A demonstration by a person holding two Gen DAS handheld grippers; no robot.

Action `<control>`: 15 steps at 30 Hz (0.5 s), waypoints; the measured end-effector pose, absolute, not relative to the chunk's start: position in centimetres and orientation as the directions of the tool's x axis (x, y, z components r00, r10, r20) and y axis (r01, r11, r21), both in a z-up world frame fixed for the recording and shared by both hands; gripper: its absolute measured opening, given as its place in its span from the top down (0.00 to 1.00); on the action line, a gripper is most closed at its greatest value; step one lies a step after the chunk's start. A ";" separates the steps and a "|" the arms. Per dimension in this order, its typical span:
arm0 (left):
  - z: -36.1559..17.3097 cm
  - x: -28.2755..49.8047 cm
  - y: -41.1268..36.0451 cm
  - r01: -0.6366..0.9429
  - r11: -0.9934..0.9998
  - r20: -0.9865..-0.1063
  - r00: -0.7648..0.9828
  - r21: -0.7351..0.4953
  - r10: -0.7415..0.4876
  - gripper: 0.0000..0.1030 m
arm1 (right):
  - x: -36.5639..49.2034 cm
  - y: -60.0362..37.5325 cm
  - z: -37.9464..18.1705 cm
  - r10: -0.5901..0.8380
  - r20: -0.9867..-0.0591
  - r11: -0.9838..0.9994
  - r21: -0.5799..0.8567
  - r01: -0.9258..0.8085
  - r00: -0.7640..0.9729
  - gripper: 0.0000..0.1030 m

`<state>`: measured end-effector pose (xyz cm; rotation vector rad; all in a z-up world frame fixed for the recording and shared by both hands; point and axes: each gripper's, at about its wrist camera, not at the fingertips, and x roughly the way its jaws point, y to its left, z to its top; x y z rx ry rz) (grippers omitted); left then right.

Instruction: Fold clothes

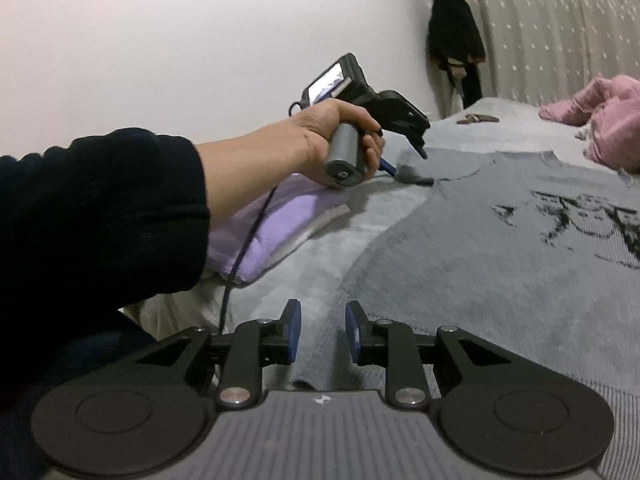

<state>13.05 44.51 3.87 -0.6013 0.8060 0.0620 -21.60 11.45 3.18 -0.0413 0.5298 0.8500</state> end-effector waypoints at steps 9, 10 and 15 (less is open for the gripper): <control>3.8 13.6 44.7 -0.299 0.830 -0.694 0.707 -0.471 -0.139 0.49 | -21.9 13.0 2.1 0.628 -0.530 0.700 0.062 -0.712 0.570 0.77; 3.8 13.6 44.8 -0.307 0.825 -0.691 0.710 -0.475 -0.134 0.49 | -21.9 12.9 2.1 0.628 -0.530 0.698 0.061 -0.713 0.570 0.78; 3.2 13.9 45.7 -0.310 0.821 -0.684 0.718 -0.480 -0.129 0.65 | -21.2 11.8 2.5 0.651 -0.532 0.703 0.153 -0.694 0.542 0.92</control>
